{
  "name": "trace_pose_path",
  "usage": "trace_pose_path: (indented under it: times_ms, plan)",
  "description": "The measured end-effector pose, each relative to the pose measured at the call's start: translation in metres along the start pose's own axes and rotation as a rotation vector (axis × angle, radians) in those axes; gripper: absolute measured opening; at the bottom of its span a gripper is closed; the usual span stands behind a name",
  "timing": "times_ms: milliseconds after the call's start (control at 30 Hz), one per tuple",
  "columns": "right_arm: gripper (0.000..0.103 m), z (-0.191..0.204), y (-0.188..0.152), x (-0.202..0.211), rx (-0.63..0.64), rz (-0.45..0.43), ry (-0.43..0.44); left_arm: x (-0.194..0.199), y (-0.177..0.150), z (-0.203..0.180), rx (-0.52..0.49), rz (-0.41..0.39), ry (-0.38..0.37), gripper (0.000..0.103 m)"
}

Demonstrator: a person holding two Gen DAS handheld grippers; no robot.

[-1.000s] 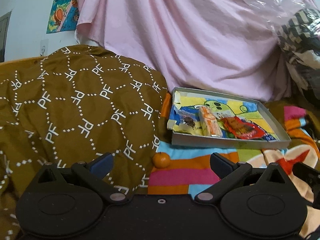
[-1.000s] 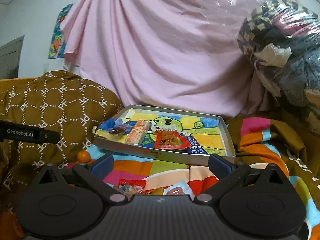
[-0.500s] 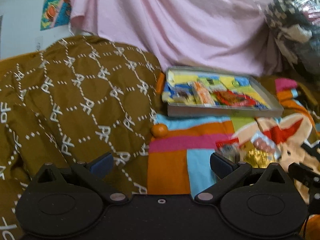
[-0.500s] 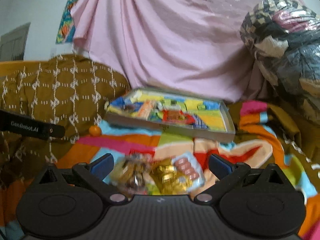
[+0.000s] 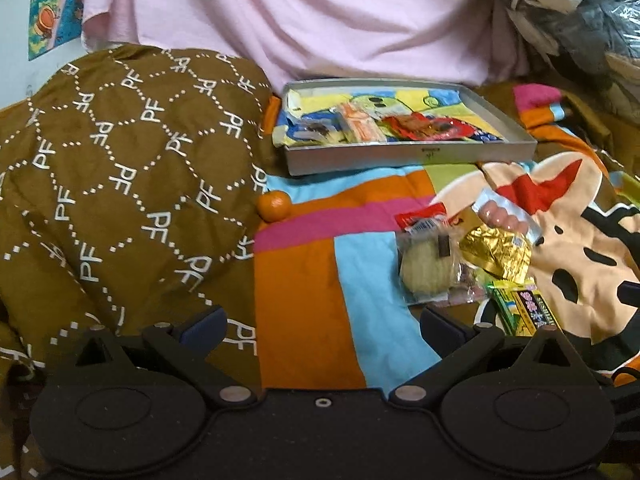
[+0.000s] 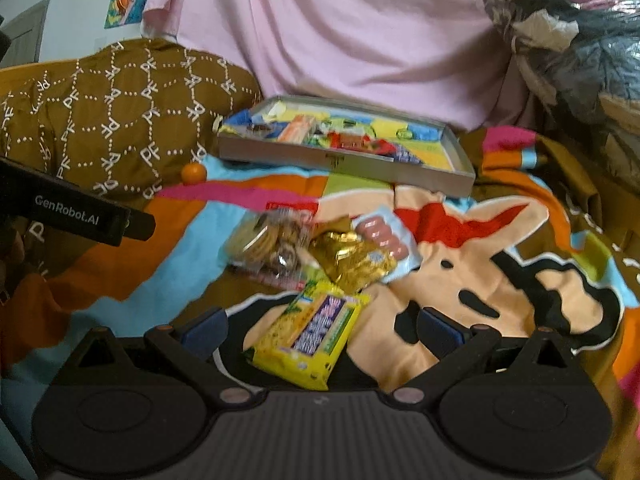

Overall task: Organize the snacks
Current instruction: 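Withdraw both open tools from the tray toward the snacks on the blanket, then lower the left tool over the round wrapped pastry while the right tool lowers over the yellow biscuit packet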

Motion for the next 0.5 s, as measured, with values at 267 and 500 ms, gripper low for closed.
trace_pose_path:
  times_ms: [267,500]
  plan:
    - [0.103,0.003,-0.008,-0.006,-0.013,0.034,0.015,-0.013,-0.008,-0.005,0.041,0.070,-0.044,0.102]
    - [0.103,0.005,-0.015,-0.010,-0.033,0.062,0.030,-0.025,-0.016,-0.015,0.038,0.117,-0.096,0.102]
Point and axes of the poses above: each gripper's, at about its wrist camera, not at the fingertips, and x roughly against the way its jaws point, z to its left, y to its top, the point moved 9 cm from there along -x, roughly the way its jaws point, and after that the axes turned 5 degrees about -z, right-handed, at the moved point
